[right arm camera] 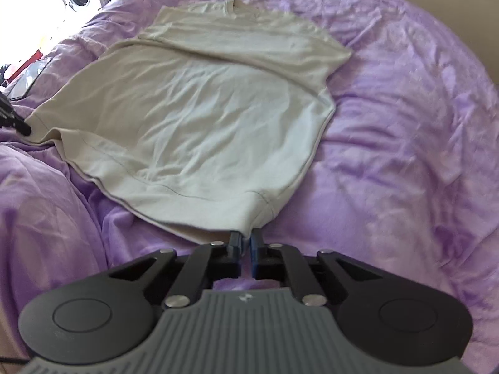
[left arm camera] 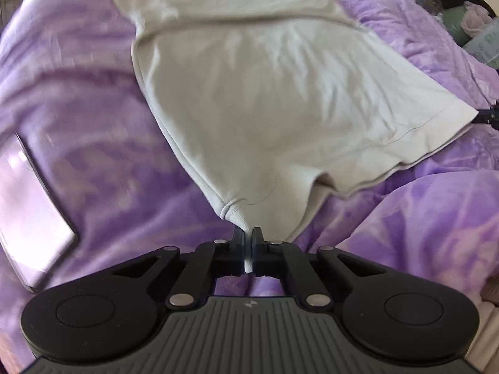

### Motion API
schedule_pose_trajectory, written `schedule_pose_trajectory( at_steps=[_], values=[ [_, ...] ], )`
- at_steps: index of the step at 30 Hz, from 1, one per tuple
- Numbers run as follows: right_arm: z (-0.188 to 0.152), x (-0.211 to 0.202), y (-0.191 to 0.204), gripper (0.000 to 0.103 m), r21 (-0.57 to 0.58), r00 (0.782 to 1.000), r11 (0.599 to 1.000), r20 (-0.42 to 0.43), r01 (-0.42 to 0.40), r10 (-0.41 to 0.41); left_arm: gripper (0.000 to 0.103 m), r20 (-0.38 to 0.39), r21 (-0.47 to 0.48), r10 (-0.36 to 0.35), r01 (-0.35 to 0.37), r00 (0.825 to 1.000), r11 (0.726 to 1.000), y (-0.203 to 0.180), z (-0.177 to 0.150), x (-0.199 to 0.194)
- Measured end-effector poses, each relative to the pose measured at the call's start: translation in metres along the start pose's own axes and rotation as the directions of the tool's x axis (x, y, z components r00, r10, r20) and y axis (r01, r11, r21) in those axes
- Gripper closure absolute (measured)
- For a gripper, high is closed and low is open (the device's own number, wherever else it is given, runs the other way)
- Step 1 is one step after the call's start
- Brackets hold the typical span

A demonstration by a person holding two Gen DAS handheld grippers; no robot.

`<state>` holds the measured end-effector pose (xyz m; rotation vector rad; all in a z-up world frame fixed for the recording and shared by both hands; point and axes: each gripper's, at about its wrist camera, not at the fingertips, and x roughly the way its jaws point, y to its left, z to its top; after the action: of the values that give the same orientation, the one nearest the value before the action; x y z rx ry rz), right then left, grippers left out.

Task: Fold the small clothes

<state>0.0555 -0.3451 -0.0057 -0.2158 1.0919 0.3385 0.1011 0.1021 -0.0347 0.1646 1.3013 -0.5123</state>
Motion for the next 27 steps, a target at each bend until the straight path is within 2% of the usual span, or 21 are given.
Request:
schedule_pose_trajectory(
  at_steps=[4,9,13,16,19,20,21,23,27],
  values=[
    [0.002,-0.017,-0.013,0.103,0.013,1.000,1.000,-0.012,0.021,-0.021,0.100,-0.015,0.025,0.043,-0.043,0.999,0.999,0.002,0.000,-0.018],
    [-0.017,0.015,-0.025,0.103,0.038,0.992,0.999,-0.124,0.015,-0.010,0.100,-0.109,0.017,0.049,-0.047,0.993,0.999,0.007,-0.010,0.011],
    [-0.025,0.028,-0.019,0.103,-0.012,0.987,1.000,-0.159,0.011,-0.012,0.100,-0.148,0.106,0.114,-0.099,0.982,0.989,-0.005,-0.014,0.031],
    [-0.023,0.020,-0.012,0.103,-0.060,0.984,0.998,-0.174,0.025,-0.035,0.093,-0.160,0.217,0.155,-0.118,0.975,0.969,-0.019,-0.010,0.023],
    [-0.020,0.008,-0.001,0.100,-0.144,0.984,0.988,-0.164,0.048,-0.072,0.080,-0.142,0.318,0.212,-0.158,0.967,0.935,-0.033,-0.010,0.013],
    [-0.019,0.002,0.003,0.097,-0.167,0.987,0.985,-0.146,0.043,-0.068,0.075,-0.124,0.359,0.230,-0.173,0.965,0.917,-0.040,-0.011,0.009],
    [-0.017,-0.003,0.007,0.087,-0.190,0.990,0.981,-0.129,0.039,-0.064,0.068,-0.102,0.398,0.245,-0.186,0.964,0.898,-0.049,-0.013,0.007],
    [-0.012,-0.009,0.017,0.077,-0.241,0.993,0.970,-0.099,0.039,-0.064,0.059,-0.051,0.472,0.262,-0.208,0.964,0.857,-0.066,-0.014,0.001],
    [-0.006,-0.007,0.039,0.071,-0.369,0.997,0.929,-0.064,0.023,-0.050,0.041,0.018,0.593,0.253,-0.214,0.967,0.776,-0.085,-0.016,-0.003]
  ],
)
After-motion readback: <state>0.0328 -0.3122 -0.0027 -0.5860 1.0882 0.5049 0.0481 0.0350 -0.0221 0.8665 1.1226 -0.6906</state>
